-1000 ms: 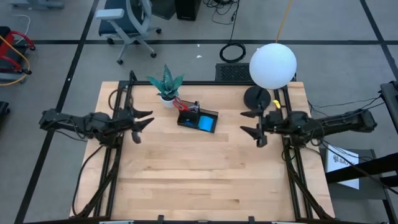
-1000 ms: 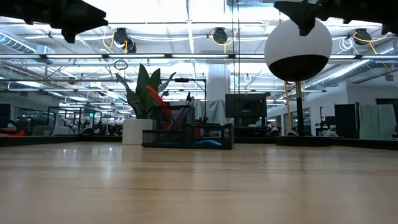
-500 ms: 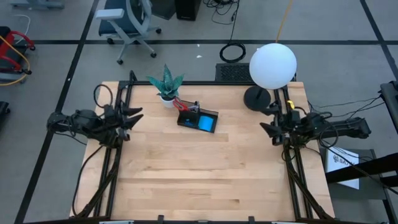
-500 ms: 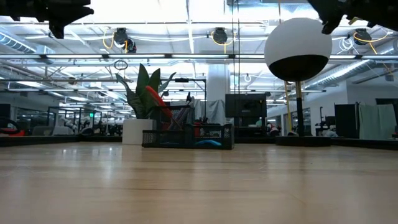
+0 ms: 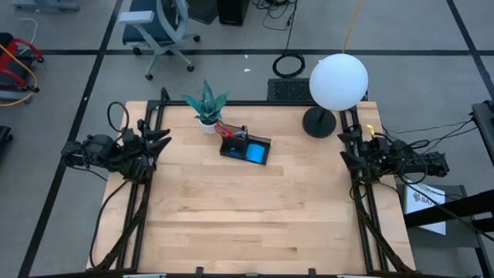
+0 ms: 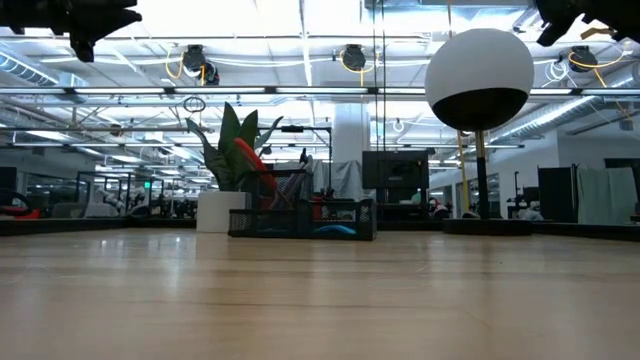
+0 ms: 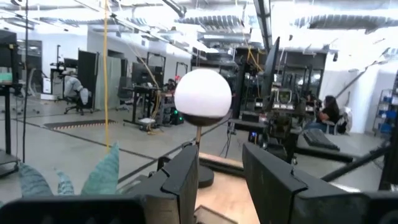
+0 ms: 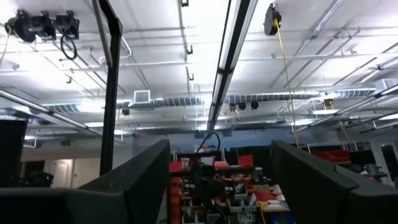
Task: Pick and place office supplies into organizer
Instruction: Return to Home Position
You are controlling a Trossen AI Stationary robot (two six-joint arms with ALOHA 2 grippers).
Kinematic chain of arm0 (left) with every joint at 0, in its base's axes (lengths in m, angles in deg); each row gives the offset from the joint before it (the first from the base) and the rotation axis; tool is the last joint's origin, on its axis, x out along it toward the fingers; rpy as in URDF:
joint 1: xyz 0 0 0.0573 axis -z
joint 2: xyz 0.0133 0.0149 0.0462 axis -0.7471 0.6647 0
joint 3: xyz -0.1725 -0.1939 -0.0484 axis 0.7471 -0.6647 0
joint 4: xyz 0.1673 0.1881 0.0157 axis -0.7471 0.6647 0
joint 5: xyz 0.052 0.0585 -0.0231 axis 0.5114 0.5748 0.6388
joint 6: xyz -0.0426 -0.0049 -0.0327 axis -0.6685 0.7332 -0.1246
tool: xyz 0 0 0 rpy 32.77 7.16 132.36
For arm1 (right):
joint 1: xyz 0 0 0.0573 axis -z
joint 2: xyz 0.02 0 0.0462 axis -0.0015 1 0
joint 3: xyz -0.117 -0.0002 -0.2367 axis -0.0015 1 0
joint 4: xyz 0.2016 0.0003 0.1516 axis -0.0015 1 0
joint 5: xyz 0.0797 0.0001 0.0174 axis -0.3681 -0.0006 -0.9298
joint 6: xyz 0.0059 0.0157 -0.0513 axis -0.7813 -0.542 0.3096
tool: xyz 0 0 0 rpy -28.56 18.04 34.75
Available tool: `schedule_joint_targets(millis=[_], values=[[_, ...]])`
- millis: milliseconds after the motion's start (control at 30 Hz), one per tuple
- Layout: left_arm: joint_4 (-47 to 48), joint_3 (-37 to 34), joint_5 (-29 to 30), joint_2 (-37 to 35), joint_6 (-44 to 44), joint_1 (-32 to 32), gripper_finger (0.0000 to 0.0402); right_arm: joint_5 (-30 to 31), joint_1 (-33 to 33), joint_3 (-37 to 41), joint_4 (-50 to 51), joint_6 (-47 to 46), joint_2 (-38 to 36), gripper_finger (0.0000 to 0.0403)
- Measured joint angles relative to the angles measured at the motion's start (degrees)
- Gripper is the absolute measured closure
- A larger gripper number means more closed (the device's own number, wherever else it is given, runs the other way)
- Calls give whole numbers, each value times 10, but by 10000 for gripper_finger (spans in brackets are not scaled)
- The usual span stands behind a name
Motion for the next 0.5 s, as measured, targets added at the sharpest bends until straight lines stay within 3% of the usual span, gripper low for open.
schedule_joint_targets(millis=[500], values=[[4, -3, -3, 0, -20, 0, 270, 1, 0, 0, 44, -2, -28, 131]])
